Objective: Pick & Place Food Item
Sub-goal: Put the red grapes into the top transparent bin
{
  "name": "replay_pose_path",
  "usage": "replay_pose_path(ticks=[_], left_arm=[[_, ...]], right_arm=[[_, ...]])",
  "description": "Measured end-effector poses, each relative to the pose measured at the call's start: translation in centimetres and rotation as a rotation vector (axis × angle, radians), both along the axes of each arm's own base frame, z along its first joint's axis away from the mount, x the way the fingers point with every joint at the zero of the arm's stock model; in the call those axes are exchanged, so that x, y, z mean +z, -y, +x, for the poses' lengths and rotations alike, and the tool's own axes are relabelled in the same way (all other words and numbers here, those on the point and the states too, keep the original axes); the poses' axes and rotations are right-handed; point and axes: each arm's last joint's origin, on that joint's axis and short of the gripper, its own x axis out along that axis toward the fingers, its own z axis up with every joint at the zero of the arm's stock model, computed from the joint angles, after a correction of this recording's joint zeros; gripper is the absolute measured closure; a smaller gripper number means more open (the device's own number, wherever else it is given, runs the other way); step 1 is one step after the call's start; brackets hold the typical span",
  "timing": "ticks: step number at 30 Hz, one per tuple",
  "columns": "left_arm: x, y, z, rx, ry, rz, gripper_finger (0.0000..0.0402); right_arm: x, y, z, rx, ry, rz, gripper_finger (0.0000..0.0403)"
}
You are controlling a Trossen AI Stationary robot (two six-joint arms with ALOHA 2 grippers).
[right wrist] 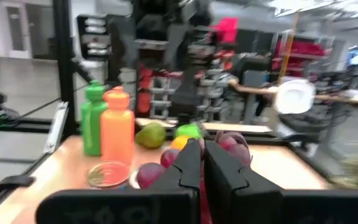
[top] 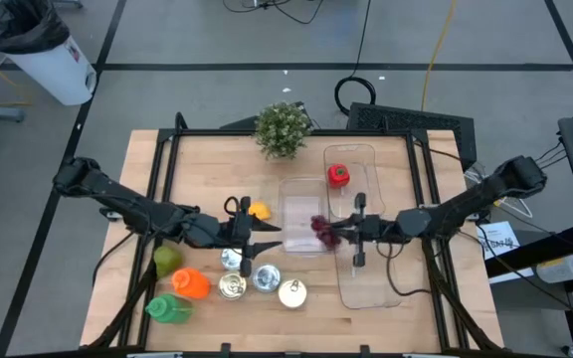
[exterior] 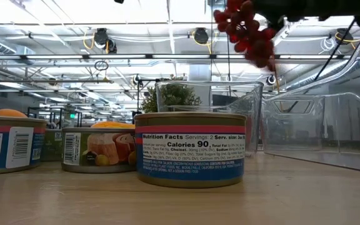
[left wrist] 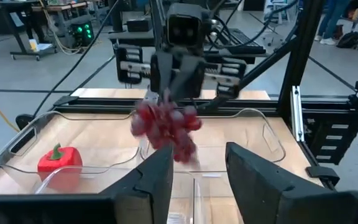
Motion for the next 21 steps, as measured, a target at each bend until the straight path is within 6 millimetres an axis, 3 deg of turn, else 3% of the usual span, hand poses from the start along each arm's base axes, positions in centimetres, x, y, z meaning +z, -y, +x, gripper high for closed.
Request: replay_pose_path(ticks=[6, 11, 21], left_arm=[[-0.1, -0.1, 0.0, 0.002, -0.009, 0.007, 0.0240], [-0.1, -0.1, 0.0, 0.002, -0.007, 0.006, 0.0240], [-0.1, -0.1, 0.0, 0.001, -0.006, 0.006, 0.0240]], right_arm=[[0.6, 1.0, -3.7, -0.093, 0.083, 0.015, 0.0402], [-0.2, 2.3, -6.0, -0.210, 0.108, 0.046, 0.0403], [-0.7, 4.3, -7.0, -0.596, 0.030, -0.065, 0.0403]])
